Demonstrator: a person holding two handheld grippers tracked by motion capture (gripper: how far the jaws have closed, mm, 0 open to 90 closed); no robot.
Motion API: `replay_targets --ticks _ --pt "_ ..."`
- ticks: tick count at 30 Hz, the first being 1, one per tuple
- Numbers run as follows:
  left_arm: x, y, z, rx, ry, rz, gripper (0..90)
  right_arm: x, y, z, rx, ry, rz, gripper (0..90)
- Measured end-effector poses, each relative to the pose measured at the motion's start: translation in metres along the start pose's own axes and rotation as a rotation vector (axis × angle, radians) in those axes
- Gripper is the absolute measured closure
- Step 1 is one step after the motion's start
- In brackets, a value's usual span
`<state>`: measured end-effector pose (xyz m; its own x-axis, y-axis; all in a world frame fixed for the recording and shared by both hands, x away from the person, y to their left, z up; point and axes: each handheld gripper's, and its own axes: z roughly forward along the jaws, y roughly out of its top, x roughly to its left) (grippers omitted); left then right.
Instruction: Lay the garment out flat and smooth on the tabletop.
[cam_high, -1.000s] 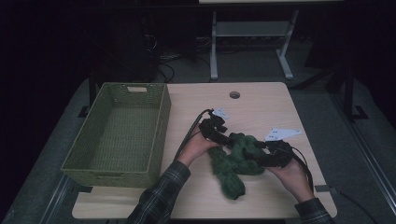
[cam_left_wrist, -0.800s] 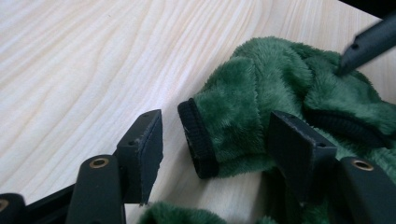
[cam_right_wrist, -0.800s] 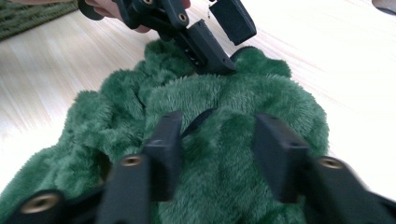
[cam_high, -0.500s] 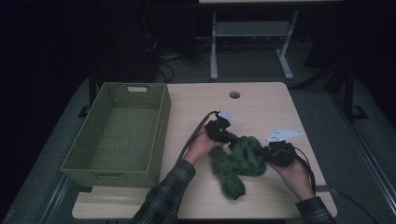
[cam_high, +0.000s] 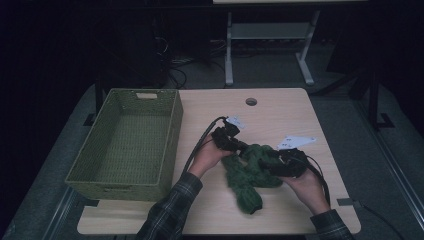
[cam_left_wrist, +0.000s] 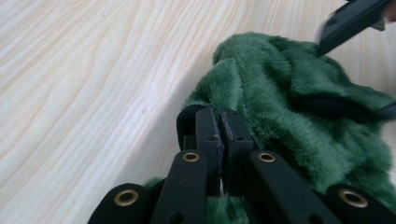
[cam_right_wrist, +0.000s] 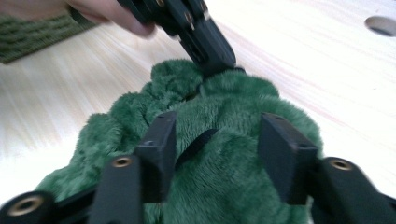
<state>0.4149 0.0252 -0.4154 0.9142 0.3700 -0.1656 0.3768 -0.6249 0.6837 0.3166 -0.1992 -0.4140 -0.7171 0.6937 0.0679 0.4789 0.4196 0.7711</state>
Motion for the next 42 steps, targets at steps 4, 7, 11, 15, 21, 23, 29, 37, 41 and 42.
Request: replay_targets --ticks 4,7,11,15,21,23,29,37,41,42 --pt "0.0 -0.004 -0.013 -0.006 0.021 -0.005 87.8 0.005 0.0 0.016 0.055 -0.023 -0.019 61.2" --pt "0.002 -0.008 -0.024 -0.015 0.043 -0.026 88.0 0.001 0.0 0.016 0.032 -0.046 -0.017 78.8" --pt "0.006 -0.015 -0.037 -0.034 0.079 -0.059 88.1 -0.007 0.003 0.011 -0.008 -0.074 -0.003 81.6" --pt "0.01 -0.022 -0.049 -0.043 0.119 -0.106 88.3 -0.019 0.007 0.009 -0.043 -0.107 -0.005 81.5" --pt "0.015 -0.029 -0.059 -0.037 0.17 -0.14 88.3 -0.043 0.012 0.012 -0.043 -0.165 0.004 82.0" --pt "0.015 -0.031 -0.058 -0.037 0.168 -0.149 88.2 -0.051 0.011 0.015 -0.027 -0.184 0.013 82.0" --pt "0.015 -0.034 -0.048 -0.026 0.155 -0.147 88.8 -0.069 -0.001 0.026 0.026 -0.197 0.052 81.9" --pt "0.01 -0.033 -0.047 -0.03 0.195 -0.132 65.7 -0.069 -0.001 0.019 0.004 -0.194 0.077 61.1" --pt "0.003 -0.035 -0.055 -0.036 0.207 -0.142 53.6 -0.062 -0.001 0.002 -0.017 -0.172 0.088 55.5" --pt "0.0 -0.037 -0.056 -0.037 0.211 -0.147 50.4 -0.059 -0.002 -0.002 -0.026 -0.17 0.075 55.4"
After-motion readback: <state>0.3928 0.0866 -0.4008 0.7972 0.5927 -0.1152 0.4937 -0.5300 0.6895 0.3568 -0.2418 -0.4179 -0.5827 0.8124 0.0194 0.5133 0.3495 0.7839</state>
